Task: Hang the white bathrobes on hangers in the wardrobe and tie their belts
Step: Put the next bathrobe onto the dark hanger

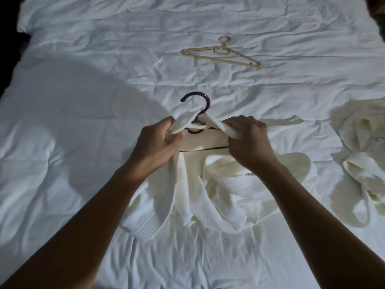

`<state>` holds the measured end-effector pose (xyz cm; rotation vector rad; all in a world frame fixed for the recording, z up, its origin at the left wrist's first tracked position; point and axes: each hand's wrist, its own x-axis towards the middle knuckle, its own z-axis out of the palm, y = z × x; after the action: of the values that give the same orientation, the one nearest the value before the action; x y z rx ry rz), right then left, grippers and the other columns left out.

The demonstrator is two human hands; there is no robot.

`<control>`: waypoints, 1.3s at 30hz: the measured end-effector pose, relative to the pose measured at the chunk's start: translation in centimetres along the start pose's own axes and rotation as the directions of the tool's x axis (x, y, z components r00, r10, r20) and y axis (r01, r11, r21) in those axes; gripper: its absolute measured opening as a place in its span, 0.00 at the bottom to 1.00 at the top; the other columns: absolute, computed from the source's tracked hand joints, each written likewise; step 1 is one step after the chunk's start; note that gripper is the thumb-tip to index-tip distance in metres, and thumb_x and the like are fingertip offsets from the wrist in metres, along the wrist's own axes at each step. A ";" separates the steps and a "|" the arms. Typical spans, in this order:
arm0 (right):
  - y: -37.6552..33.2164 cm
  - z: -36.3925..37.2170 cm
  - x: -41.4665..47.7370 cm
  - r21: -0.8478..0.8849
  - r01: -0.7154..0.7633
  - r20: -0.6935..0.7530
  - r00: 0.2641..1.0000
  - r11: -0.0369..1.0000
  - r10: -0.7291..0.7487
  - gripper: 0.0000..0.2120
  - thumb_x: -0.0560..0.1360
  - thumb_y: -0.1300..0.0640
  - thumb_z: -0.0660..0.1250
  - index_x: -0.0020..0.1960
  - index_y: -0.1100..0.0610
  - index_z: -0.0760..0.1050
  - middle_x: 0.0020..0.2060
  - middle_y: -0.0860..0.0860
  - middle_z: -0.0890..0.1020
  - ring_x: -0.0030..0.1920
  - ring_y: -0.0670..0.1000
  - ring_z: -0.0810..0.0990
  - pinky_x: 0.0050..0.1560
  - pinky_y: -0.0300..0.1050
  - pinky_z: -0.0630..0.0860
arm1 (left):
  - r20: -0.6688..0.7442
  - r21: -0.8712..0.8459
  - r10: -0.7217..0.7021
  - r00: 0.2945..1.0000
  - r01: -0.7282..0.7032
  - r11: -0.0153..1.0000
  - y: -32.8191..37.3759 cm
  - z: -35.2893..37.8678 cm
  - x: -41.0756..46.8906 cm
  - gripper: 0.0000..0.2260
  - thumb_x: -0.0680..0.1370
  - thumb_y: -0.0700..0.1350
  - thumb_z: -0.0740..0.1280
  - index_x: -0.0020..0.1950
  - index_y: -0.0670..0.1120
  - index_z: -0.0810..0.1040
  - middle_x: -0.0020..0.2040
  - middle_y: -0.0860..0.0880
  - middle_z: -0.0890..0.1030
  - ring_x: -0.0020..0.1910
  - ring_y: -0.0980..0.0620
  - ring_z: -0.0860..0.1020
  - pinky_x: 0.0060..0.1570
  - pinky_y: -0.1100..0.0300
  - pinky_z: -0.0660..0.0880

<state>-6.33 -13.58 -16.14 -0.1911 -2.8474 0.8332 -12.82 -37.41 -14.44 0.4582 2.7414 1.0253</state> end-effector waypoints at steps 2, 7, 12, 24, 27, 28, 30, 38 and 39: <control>1.4 -0.9 -0.1 -0.049 -0.056 -0.126 0.991 0.997 0.049 0.17 0.61 0.60 0.59 0.45 0.51 0.79 0.38 0.44 0.76 0.41 0.55 0.76 0.46 0.54 0.74 | -0.094 -0.006 0.002 0.996 -0.003 1.000 0.6 -0.8 -0.3 0.15 0.79 0.56 0.68 0.44 0.45 0.73 0.31 0.50 0.72 0.33 0.52 0.72 0.33 0.65 0.67; 2.1 -5.6 1.1 0.007 -0.291 -0.217 0.933 0.957 0.286 0.17 0.64 0.67 0.62 0.50 0.57 0.78 0.41 0.54 0.80 0.43 0.63 0.78 0.39 0.47 0.69 | -0.174 -0.137 0.012 0.985 -0.037 0.990 5.1 -5.4 0.4 0.16 0.79 0.54 0.69 0.38 0.48 0.70 0.29 0.51 0.70 0.29 0.55 0.67 0.30 0.64 0.63; -2.4 -16.5 4.2 0.156 -0.237 -0.256 0.928 0.959 0.271 0.24 0.70 0.69 0.61 0.58 0.48 0.79 0.38 0.48 0.80 0.41 0.54 0.77 0.35 0.40 0.66 | -0.332 -0.145 0.089 0.939 -0.144 0.979 12.0 -13.1 3.1 0.18 0.78 0.55 0.71 0.39 0.43 0.70 0.29 0.50 0.67 0.31 0.51 0.65 0.30 0.60 0.62; -18.7 -40.8 7.1 -0.008 0.337 -0.244 0.912 0.941 -0.329 0.20 0.79 0.45 0.68 0.68 0.50 0.72 0.61 0.49 0.80 0.61 0.50 0.76 0.60 0.48 0.72 | -0.416 0.158 0.531 0.738 -0.517 0.842 34.2 -29.7 3.7 0.19 0.76 0.53 0.72 0.37 0.44 0.67 0.31 0.49 0.69 0.32 0.48 0.69 0.34 0.51 0.66; -22.2 -42.7 7.4 -0.019 0.374 -0.312 0.879 0.927 -0.361 0.08 0.83 0.47 0.62 0.47 0.47 0.70 0.36 0.43 0.77 0.38 0.45 0.76 0.39 0.43 0.68 | -0.388 0.268 0.641 0.662 -0.584 0.766 38.7 -32.6 2.5 0.15 0.76 0.53 0.72 0.38 0.46 0.71 0.33 0.49 0.73 0.37 0.47 0.74 0.38 0.53 0.70; -22.9 -43.3 7.5 -0.015 0.375 -0.362 0.862 0.927 -0.355 0.09 0.84 0.47 0.61 0.45 0.48 0.69 0.35 0.44 0.76 0.37 0.46 0.77 0.37 0.43 0.68 | -0.387 0.288 0.654 0.650 -0.588 0.755 39.7 -33.3 2.0 0.14 0.76 0.53 0.71 0.39 0.47 0.72 0.34 0.50 0.75 0.37 0.49 0.74 0.38 0.55 0.69; -24.2 -44.8 7.7 -0.073 0.380 -0.468 0.803 0.922 -0.368 0.12 0.83 0.46 0.60 0.46 0.53 0.68 0.35 0.50 0.79 0.38 0.58 0.79 0.36 0.51 0.71 | -0.419 0.338 0.662 0.621 -0.570 0.749 41.1 -34.7 1.3 0.08 0.77 0.52 0.70 0.45 0.49 0.76 0.39 0.52 0.78 0.41 0.51 0.76 0.43 0.55 0.71; -29.4 -53.0 9.0 -0.170 0.269 -0.611 0.726 0.948 -0.316 0.14 0.81 0.44 0.60 0.46 0.54 0.71 0.39 0.54 0.79 0.43 0.63 0.76 0.40 0.52 0.72 | -0.804 0.275 0.336 0.491 -0.195 0.941 37.3 -35.3 -1.8 0.18 0.71 0.36 0.70 0.57 0.46 0.71 0.55 0.45 0.74 0.55 0.41 0.75 0.48 0.51 0.71; -30.0 -53.4 9.1 -0.162 0.283 -0.611 0.724 0.946 -0.321 0.13 0.81 0.44 0.60 0.45 0.53 0.71 0.39 0.54 0.79 0.43 0.63 0.76 0.40 0.52 0.72 | -0.809 0.138 0.232 0.540 -0.209 0.968 36.6 -35.9 -2.3 0.12 0.73 0.37 0.68 0.54 0.45 0.71 0.51 0.46 0.76 0.51 0.42 0.76 0.43 0.54 0.69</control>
<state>-7.00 -9.17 45.64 0.0000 -2.1750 0.4885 -12.23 -33.87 36.75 0.3965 3.5876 1.6048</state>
